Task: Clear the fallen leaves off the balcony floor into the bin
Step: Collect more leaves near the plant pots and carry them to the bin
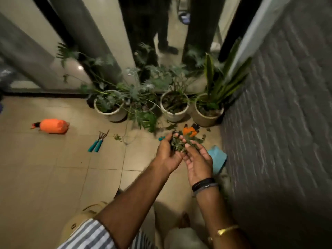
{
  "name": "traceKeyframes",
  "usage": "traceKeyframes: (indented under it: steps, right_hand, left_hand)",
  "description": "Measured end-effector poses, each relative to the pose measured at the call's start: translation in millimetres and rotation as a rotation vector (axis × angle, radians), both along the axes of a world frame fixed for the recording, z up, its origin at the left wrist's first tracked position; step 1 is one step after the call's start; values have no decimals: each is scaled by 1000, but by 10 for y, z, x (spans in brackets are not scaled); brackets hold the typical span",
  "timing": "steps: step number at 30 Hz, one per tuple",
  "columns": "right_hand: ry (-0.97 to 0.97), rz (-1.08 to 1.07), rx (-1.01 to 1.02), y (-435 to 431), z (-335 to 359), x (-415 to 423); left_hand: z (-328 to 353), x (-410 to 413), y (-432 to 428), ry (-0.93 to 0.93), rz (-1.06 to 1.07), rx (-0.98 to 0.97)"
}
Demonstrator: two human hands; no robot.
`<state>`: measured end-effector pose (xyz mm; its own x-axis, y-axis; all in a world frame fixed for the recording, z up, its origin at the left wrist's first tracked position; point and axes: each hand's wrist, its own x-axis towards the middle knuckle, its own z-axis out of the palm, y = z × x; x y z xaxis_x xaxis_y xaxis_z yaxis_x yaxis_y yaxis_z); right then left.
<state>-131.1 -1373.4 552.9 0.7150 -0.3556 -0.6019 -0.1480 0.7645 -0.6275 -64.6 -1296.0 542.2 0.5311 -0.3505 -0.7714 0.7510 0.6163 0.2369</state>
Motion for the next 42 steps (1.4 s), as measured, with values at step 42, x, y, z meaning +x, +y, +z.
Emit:
traceKeyframes:
  steps: [42]
  right_hand:
    - [-148, 1272, -162, 8463, 894, 4117]
  left_hand:
    - [1146, 2796, 8370, -65, 1273, 212]
